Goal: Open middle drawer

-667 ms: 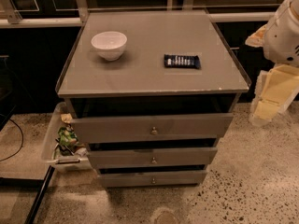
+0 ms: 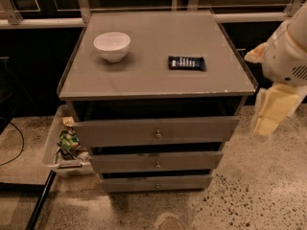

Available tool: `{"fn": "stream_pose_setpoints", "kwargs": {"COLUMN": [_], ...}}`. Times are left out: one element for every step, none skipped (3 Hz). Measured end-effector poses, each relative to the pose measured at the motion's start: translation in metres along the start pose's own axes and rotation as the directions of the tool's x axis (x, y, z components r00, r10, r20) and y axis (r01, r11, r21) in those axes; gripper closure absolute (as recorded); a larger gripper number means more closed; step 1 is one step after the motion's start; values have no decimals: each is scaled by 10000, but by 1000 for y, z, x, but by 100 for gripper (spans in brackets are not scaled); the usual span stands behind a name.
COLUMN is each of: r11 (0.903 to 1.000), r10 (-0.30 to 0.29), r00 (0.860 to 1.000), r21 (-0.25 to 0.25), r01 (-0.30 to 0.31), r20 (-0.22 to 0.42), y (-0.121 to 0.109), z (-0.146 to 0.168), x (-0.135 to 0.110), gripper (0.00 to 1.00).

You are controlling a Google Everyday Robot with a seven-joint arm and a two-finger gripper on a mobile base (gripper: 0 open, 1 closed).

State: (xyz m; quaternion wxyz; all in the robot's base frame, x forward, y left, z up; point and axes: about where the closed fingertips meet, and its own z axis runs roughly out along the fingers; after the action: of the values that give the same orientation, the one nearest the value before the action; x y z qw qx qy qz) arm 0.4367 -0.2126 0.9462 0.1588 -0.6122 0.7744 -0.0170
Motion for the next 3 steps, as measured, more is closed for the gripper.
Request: {"fn": "stream_pose_setpoints", "kwargs": {"r11": [9982, 9953, 9913], "r10": [-282, -499, -1042], "r00": [9982, 9924, 9762], "r21": [-513, -773, -596], "r01": [309, 588, 1175], "r20": [523, 1121, 1904], "y": [15, 30, 38], "z": [47, 96, 146], "x": [9, 23, 37], "gripper": [0, 0, 0]}}
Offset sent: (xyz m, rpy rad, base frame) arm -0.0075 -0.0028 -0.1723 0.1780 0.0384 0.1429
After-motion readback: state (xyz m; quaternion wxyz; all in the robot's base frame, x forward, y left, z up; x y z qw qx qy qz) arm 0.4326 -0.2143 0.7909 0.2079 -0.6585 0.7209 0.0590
